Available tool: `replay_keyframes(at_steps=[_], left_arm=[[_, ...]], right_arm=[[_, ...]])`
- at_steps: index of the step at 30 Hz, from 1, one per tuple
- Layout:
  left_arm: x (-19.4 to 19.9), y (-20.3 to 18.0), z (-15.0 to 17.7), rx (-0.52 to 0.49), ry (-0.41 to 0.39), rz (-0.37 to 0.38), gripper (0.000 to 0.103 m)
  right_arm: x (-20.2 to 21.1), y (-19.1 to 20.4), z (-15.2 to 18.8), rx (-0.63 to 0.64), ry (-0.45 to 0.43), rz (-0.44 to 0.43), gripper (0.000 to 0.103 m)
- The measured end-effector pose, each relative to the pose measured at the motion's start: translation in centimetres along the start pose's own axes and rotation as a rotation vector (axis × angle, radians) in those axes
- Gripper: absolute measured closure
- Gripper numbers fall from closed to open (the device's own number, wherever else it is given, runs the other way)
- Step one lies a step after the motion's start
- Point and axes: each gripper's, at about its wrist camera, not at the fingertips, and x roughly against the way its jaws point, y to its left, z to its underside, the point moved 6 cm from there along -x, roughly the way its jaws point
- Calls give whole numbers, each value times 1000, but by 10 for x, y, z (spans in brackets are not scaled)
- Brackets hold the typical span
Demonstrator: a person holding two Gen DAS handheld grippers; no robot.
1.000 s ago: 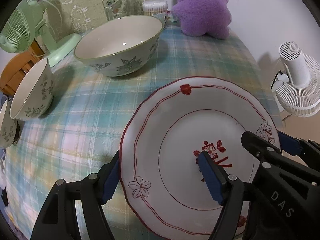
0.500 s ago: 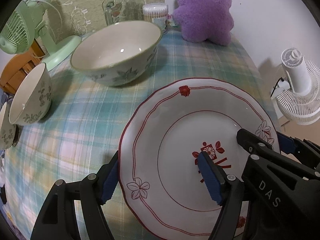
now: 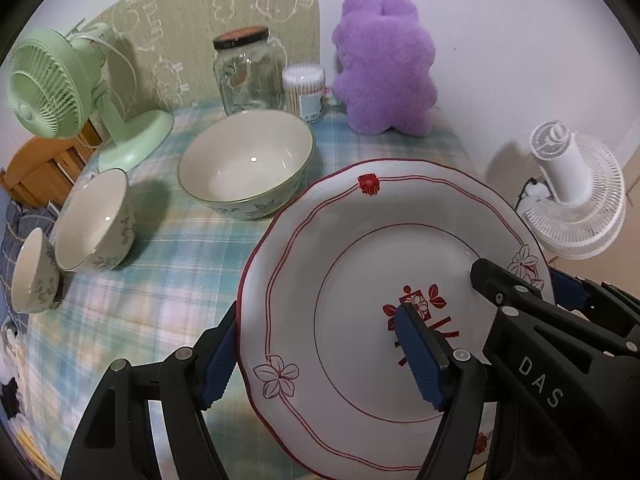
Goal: Organize plates and bowls
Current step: 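Lift the red-rimmed plate with the left tool over the yellow-flowered plates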
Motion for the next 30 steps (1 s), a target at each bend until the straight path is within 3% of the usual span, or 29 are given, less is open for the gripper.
replay_keyframes(at_steps=[14, 30], left_arm=[[64, 4, 61, -60, 8, 64, 28], [63, -14, 150, -119, 120, 130, 28]], right_arm=[[80, 7, 69, -32, -19, 67, 55], [91, -12, 169, -102, 85, 139, 55]])
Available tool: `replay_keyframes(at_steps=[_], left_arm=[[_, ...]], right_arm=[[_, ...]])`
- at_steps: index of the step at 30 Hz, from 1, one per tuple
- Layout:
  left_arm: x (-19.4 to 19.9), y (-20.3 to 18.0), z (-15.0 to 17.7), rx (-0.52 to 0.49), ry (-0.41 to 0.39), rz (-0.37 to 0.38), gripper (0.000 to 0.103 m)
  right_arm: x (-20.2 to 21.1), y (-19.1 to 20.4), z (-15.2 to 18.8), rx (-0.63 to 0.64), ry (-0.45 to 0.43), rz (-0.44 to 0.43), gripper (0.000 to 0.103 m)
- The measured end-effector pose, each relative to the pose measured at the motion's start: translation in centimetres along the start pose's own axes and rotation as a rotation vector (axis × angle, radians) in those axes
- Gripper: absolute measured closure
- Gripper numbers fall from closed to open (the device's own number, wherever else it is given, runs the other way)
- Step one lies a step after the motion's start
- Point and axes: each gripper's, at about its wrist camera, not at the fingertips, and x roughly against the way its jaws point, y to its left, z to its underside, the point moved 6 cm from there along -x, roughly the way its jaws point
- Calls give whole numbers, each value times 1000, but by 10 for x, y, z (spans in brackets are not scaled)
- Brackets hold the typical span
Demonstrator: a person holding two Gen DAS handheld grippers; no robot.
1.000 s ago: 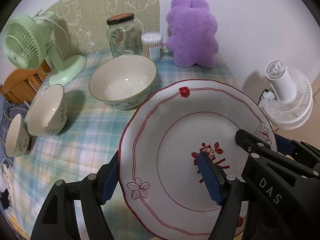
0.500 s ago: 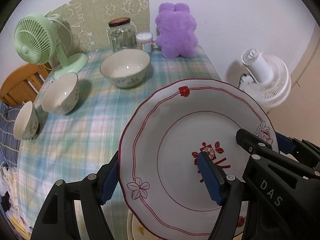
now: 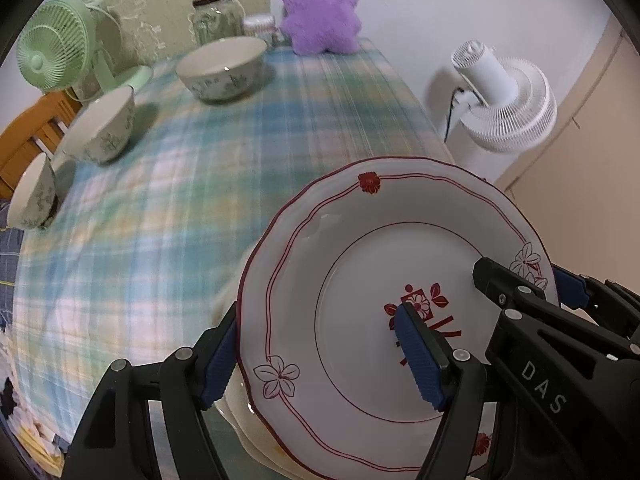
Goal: Organize plates and bowls
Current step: 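Lift the red-rimmed plate with the left tool over the yellow-flowered plates, then lower the red-rimmed plate onto the yellow-flowered stack and open the left tool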
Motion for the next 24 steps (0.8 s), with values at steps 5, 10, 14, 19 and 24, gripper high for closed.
replay_keyframes(at_steps=[5, 10, 14, 19, 24], left_arm=[[-6, -9, 14, -19, 17, 6, 28], [-12, -14, 23, -10, 30, 3, 28], [-14, -13, 23, 10, 23, -6, 27], [-17, -10, 23, 27, 24, -16, 27], [-19, -8, 23, 32, 26, -35, 27]], right_arm=[[-7, -9, 20, -25, 24, 24, 55], [-11, -17, 32, -44, 39, 45, 55], [-14, -16, 32, -29, 32, 53, 54], [-18, -13, 29, -16, 32, 58, 54], [-24, -8, 29, -5, 50, 50, 55]])
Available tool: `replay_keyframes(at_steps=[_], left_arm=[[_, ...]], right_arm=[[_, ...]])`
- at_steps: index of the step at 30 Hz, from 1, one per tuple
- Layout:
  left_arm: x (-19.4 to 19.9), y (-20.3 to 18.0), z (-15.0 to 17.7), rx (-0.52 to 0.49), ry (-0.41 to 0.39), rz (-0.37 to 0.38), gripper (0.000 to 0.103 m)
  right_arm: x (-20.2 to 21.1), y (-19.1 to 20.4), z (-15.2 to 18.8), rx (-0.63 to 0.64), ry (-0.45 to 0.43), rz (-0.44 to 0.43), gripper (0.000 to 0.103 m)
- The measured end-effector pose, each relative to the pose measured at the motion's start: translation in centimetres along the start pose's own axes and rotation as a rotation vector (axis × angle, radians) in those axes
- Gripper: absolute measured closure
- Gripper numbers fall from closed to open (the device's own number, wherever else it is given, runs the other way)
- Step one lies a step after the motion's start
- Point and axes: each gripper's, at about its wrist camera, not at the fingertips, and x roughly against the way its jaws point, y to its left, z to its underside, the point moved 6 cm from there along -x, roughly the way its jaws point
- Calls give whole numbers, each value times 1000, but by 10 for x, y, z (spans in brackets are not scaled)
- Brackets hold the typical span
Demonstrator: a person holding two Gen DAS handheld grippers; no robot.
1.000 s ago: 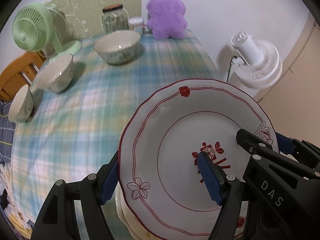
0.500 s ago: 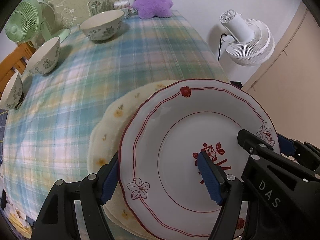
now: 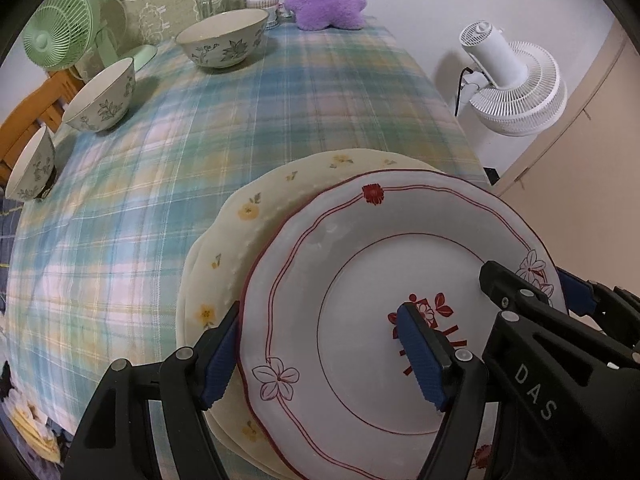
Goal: Organize plates and bowls
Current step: 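Lower the red-rimmed plate onto the yellow-flowered stack and open the left tool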
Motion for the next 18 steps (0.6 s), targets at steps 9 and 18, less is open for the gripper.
replay_keyframes(at_steps=[9, 18], left_arm=[[0, 0, 0, -4, 7, -13, 27], [5, 6, -3, 3, 24, -68, 29]], right_arm=[[7, -6, 1, 29, 11, -10, 70], [6, -2, -2, 35, 23, -24, 70]])
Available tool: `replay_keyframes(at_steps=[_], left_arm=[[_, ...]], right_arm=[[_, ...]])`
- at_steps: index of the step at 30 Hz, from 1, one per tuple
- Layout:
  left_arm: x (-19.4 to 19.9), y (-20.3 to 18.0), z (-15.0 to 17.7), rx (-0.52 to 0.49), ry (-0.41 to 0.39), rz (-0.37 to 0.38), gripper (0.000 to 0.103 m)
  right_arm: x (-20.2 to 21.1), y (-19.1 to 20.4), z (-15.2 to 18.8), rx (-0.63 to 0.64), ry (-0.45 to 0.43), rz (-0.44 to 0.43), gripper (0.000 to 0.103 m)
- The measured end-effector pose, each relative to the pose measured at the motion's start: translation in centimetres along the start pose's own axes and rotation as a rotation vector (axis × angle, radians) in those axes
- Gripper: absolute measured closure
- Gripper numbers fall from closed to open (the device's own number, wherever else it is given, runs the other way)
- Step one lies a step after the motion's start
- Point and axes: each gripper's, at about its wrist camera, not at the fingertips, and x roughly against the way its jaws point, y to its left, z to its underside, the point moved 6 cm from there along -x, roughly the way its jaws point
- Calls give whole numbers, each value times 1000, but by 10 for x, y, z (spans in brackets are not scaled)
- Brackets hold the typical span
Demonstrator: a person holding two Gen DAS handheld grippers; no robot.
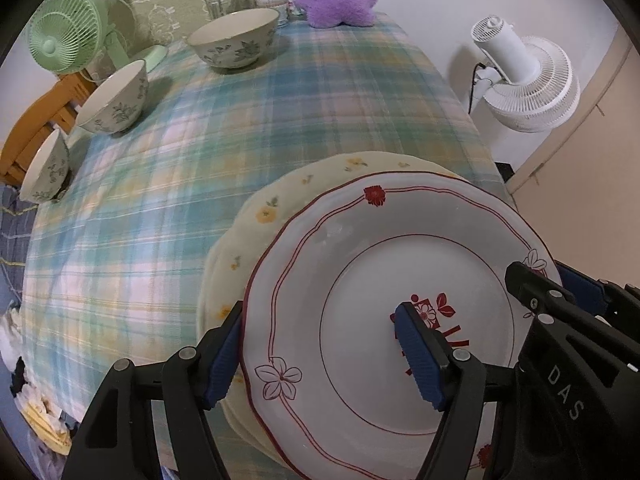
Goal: Organize plates and bowls
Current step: 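Lower the red-rimmed plate onto the yellow-flowered stack and open the left tool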
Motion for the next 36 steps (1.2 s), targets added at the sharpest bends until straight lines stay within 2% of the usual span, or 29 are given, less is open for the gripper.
replay_keyframes(at_steps=[8, 15, 24, 28, 34, 36], left_arm=[[-3, 10, -4, 5, -4, -46, 28], [-6, 6, -3, -11, -36, -103, 28], [-6, 6, -3, -1, -43, -87, 24], [-6, 7, -2, -12, -29, -57, 17], [-3, 9, 3, -25, 16, -31, 17], [-2, 10, 4, -15, 26, -11, 17]], right_arm=[[-8, 12, -6, 10, 14, -31, 70], [-8, 17, -7, 37, -21, 9, 69], [-8, 18, -6, 34, -53, 9, 68], [-8, 21, -4, 39, -39, -2, 64], [-9, 32, -2, 92, 6, -42, 50], [-11, 36, -3, 110, 23, -69, 42]])
